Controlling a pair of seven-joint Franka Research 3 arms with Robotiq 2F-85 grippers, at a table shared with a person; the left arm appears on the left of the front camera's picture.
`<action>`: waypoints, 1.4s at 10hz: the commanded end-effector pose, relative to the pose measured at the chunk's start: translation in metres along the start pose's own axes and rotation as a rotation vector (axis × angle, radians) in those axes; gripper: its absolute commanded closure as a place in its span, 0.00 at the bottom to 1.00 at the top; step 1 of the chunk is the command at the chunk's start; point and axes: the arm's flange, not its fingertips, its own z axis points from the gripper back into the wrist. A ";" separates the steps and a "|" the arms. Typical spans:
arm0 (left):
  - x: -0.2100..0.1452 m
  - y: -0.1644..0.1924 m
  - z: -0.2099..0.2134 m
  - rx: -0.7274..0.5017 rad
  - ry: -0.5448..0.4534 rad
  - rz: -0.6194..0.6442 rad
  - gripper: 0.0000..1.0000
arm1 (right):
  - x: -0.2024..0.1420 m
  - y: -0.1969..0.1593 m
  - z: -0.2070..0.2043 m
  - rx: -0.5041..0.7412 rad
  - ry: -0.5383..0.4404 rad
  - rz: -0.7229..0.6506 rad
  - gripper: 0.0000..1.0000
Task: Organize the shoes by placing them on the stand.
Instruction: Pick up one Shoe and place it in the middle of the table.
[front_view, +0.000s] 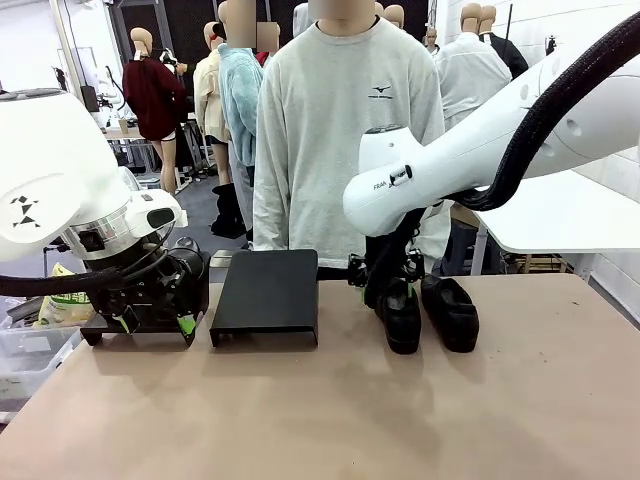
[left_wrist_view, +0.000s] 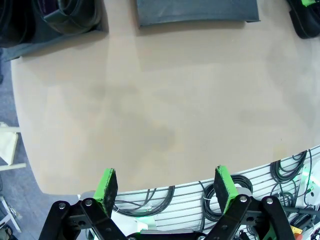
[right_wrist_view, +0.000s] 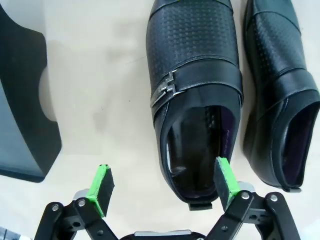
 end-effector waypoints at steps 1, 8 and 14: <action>0.001 -0.001 -0.001 -0.011 -0.008 0.019 0.00 | 0.000 -0.002 -0.005 0.003 0.007 -0.030 0.00; 0.001 -0.001 -0.001 -0.011 -0.008 0.019 0.00 | 0.003 0.009 -0.012 0.006 -0.031 -0.086 0.00; 0.001 -0.001 -0.001 -0.011 -0.008 0.019 0.00 | 0.012 0.003 -0.034 0.028 -0.001 -0.115 0.00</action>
